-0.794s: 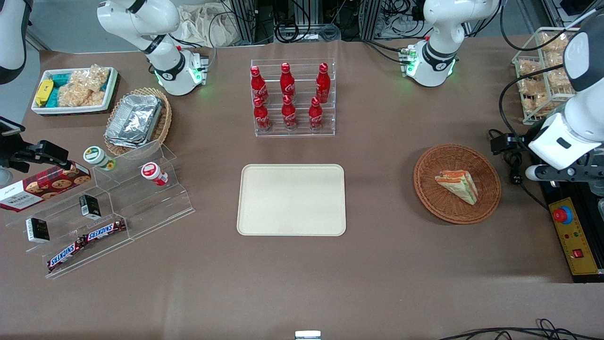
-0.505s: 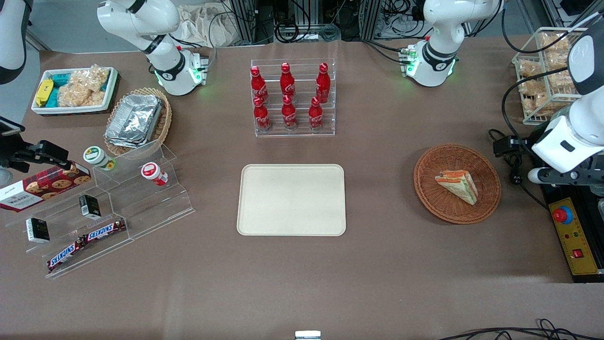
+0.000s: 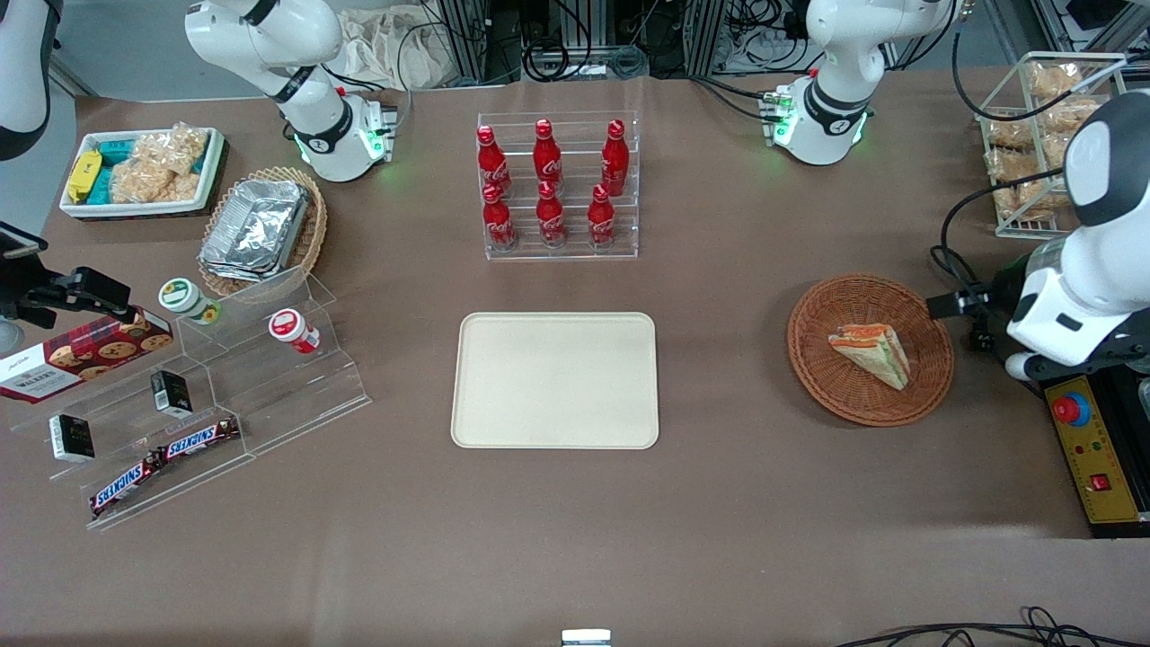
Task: Place sandwich from basket to tray
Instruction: 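Lower the open left gripper over the sandwich in the wicker basket, then close the left gripper on the wrapped sandwich and lift it, then carry the sandwich with the left gripper over the cream tray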
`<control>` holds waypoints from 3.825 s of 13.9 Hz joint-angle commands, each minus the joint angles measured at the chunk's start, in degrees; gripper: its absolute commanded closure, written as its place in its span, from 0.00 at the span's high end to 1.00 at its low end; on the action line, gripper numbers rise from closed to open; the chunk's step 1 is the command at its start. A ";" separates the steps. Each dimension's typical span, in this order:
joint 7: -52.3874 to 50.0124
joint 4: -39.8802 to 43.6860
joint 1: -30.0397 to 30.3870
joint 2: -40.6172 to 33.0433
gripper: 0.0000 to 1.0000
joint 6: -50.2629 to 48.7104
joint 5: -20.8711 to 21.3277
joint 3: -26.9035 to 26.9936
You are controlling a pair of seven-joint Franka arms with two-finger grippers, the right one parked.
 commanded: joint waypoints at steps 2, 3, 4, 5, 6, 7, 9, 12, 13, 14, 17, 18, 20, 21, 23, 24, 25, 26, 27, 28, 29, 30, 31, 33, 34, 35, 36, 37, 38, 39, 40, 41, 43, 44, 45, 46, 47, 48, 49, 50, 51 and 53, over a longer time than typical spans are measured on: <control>-6.69 -11.14 4.11 -4.12 0.99 9.40 -0.80 -0.01; -9.48 -15.09 4.37 -4.74 0.99 13.44 -0.80 -0.01; -14.81 -19.05 4.46 -4.83 0.99 18.78 -0.46 -0.01; -19.57 -22.83 4.38 -4.83 0.99 24.58 -0.19 -0.10; -24.40 -26.00 4.20 -4.40 1.00 29.69 -0.19 -0.19; -29.67 -28.55 4.03 -3.61 0.99 34.26 -0.19 -0.19; -38.21 -31.21 4.03 -0.98 1.00 41.05 -0.19 -0.19; -41.85 -31.57 3.94 1.31 1.00 42.39 -0.01 -0.28; -41.94 -31.66 3.85 2.27 1.00 42.83 -0.10 -0.28; -42.03 -31.74 3.85 2.72 1.00 43.44 -0.01 -0.28; -42.11 -32.45 3.76 3.86 1.00 44.59 0.07 -0.28; -42.11 -32.53 3.76 4.04 1.00 44.68 0.07 -0.28; -42.20 -32.45 3.59 5.18 0.82 46.16 0.25 -0.28; -42.90 -32.45 3.06 5.36 0.29 46.26 0.25 -0.19; -44.05 -32.27 3.06 5.62 0.00 46.26 0.25 -0.19; -43.96 -32.19 3.06 5.02 0.00 46.09 0.25 -0.19; -43.87 -32.10 3.15 4.05 0.00 45.48 0.25 -0.19; -43.35 -31.84 3.15 3.00 0.00 44.77 0.25 -0.28; -42.74 -30.44 3.06 2.12 0.00 41.98 0.34 -0.28; -41.86 -27.99 3.06 1.24 0.00 36.99 0.34 -0.45; -40.20 -24.83 2.97 0.71 0.00 31.20 0.25 -0.63; -38.70 -21.67 2.88 0.62 0.00 26.45 0.25 -0.89; -37.12 -18.42 2.88 0.35 0.00 21.87 0.25 -1.76; -31.95 -9.99 2.88 0.61 0.00 11.51 -0.10 -4.04; -30.18 -5.16 2.88 1.22 0.00 5.80 -0.36 -6.49; -29.20 -1.81 2.88 1.84 0.00 2.18 -0.36 -9.47; -28.93 0.31 2.80 2.45 0.00 1.18 -0.63 -12.81; -29.19 1.64 2.27 3.50 0.00 1.17 -0.54 -16.41; -30.41 2.70 1.14 5.43 0.00 1.26 -0.63 -19.58; -31.64 2.71 -0.61 7.19 0.00 1.09 -0.54 -21.53; -32.61 2.80 -3.50 8.42 0.00 1.52 -0.37 -21.89; -32.71 3.23 -6.49 10.87 0.00 2.05 -0.28 -21.90; -33.23 5.95 -11.33 17.19 0.00 5.19 -0.01 -21.98; -34.63 7.35 -13.62 20.53 0.00 7.22 0.25 -21.81; -37.25 8.76 -16.16 23.61 0.00 9.24 1.82 -21.55; -39.89 9.82 -17.67 26.34 0.00 10.82 5.57 -21.28; -42.18 10.96 -18.47 28.63 0.00 12.41 8.66 -21.37; -43.25 12.28 -19.61 30.48 0.00 14.34 9.73 -21.37; -43.34 12.90 -20.66 31.45 0.00 15.66 10.00 -21.28; -43.08 12.90 -21.02 32.16 0.00 16.54 10.27 -21.28; -42.82 12.90 -21.20 33.30 0.00 18.38 10.88 -21.28; -43.26 12.90 -21.89 34.97 0.00 22.69 13.16 -21.28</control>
